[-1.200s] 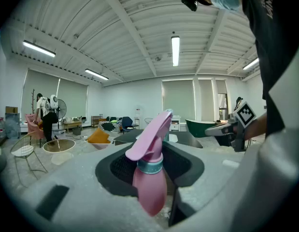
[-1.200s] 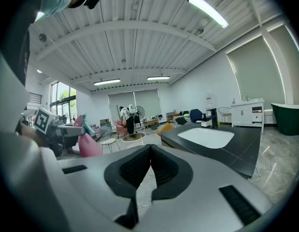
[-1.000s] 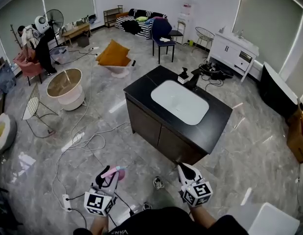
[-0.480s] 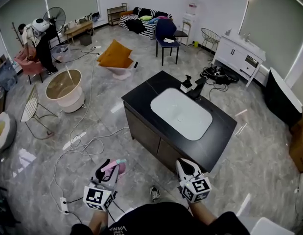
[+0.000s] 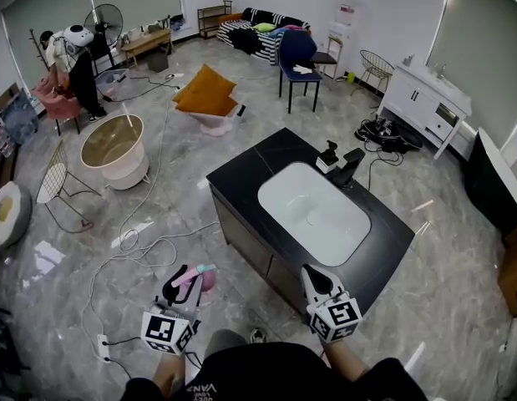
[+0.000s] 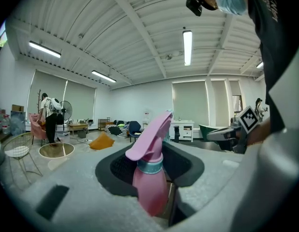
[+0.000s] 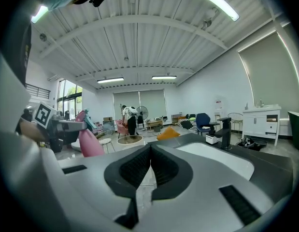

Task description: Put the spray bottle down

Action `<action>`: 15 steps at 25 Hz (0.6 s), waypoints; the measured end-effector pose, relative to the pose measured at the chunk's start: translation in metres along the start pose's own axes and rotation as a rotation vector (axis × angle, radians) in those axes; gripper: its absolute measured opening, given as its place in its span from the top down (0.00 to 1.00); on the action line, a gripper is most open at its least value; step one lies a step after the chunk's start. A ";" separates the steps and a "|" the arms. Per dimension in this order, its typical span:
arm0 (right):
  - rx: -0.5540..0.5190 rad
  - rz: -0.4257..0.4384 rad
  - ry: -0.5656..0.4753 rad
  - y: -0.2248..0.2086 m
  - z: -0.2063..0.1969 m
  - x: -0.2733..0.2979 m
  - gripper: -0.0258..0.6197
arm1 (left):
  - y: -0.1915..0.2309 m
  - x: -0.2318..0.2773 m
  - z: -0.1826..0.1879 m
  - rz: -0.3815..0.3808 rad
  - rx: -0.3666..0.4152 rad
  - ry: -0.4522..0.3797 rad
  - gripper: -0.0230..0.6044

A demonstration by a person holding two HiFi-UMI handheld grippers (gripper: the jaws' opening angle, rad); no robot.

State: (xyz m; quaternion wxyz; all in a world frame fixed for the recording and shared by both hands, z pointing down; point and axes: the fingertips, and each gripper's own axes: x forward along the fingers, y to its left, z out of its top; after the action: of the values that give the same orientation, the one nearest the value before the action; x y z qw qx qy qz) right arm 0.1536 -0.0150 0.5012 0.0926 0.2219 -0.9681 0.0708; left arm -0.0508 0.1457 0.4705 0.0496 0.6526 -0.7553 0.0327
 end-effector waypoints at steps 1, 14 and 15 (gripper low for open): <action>0.003 0.004 0.003 -0.003 0.000 0.005 0.96 | 0.002 0.005 0.001 0.003 0.003 0.002 0.72; 0.032 -0.073 0.006 -0.017 0.020 0.086 0.96 | 0.086 0.080 0.014 -0.029 -0.003 0.011 0.72; 0.035 -0.087 0.007 -0.016 0.023 0.094 0.96 | 0.095 0.087 0.018 -0.042 0.004 0.008 0.72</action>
State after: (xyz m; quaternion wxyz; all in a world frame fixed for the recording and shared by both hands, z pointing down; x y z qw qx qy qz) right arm 0.0743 -0.0726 0.5006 0.0950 0.2653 -0.9557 0.0844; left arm -0.1582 0.0722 0.4640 0.0519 0.6685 -0.7411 0.0359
